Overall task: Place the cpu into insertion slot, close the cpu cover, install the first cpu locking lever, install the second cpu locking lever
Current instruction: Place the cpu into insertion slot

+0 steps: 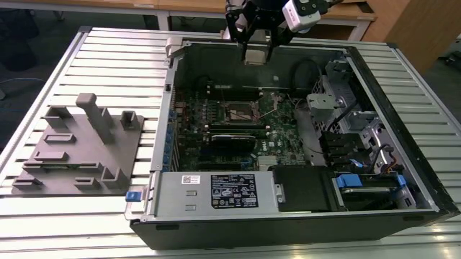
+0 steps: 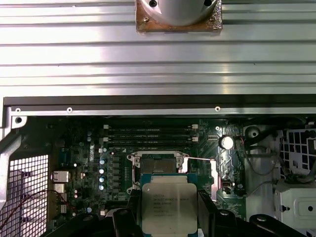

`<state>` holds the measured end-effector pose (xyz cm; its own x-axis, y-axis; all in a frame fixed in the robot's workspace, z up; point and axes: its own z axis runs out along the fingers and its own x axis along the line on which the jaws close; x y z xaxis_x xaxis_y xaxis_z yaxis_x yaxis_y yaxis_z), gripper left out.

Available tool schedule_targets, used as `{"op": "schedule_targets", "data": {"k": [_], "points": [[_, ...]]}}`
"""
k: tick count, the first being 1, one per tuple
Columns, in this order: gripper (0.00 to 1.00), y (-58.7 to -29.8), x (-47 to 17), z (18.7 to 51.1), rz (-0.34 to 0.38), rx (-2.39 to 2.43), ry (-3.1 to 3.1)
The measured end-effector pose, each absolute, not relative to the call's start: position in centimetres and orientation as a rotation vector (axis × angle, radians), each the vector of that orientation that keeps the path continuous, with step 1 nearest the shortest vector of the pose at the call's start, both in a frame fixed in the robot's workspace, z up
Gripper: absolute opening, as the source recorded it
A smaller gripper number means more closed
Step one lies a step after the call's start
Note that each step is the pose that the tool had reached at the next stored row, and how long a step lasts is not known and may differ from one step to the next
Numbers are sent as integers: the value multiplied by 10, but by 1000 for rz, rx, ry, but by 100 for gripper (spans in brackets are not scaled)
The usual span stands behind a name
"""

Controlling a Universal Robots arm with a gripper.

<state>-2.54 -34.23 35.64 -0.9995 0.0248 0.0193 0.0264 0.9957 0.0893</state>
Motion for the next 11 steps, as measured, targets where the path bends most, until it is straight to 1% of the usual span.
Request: {"op": "schedule_targets", "data": {"k": [11], "points": [[54, -342, -25, 355, -140, -40, -3120]]}}
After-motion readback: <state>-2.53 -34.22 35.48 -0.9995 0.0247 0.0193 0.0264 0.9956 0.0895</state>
